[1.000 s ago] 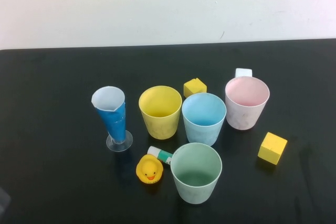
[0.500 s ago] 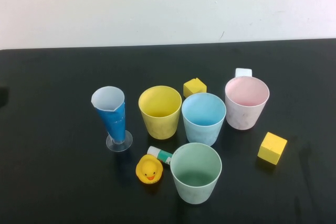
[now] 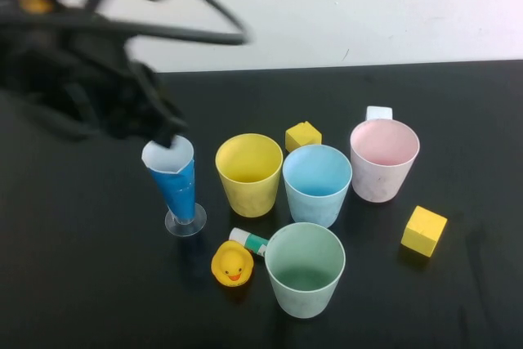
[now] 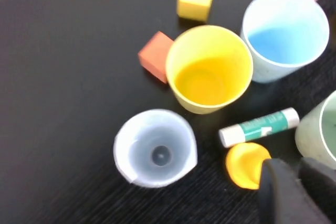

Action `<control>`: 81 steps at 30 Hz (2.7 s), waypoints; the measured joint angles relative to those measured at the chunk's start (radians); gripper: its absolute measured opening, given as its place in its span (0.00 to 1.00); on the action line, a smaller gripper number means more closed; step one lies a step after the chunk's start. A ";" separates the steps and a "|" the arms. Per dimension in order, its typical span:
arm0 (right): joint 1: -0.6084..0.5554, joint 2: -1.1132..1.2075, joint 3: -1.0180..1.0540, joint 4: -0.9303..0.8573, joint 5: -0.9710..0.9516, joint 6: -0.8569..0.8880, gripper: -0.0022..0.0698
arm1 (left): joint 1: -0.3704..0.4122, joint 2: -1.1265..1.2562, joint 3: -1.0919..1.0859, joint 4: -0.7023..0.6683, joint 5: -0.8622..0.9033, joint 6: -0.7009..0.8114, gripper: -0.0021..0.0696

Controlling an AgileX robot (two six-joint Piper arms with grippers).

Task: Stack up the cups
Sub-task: Pick up the yellow cup, then place the yellow cup on the green cup

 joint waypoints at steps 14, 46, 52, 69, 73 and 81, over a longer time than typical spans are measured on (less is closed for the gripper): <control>0.000 0.000 0.000 0.002 0.000 -0.043 0.03 | -0.073 0.516 -0.450 0.073 0.159 -0.107 0.76; 0.000 0.000 0.000 0.005 0.000 -0.083 0.03 | -0.053 0.747 -0.517 0.163 0.159 -0.115 0.71; 0.000 0.000 0.000 0.005 0.000 -0.083 0.03 | -0.051 0.775 -0.515 0.127 0.159 -0.088 0.34; 0.000 0.000 0.000 0.007 0.008 -0.083 0.03 | -0.059 0.506 -0.573 0.108 0.163 -0.116 0.04; 0.000 0.000 0.000 0.009 0.008 -0.083 0.03 | -0.098 0.397 -0.473 0.105 0.163 -0.123 0.04; 0.000 0.000 0.000 0.011 0.014 -0.083 0.03 | -0.199 0.239 -0.201 0.087 0.180 -0.116 0.04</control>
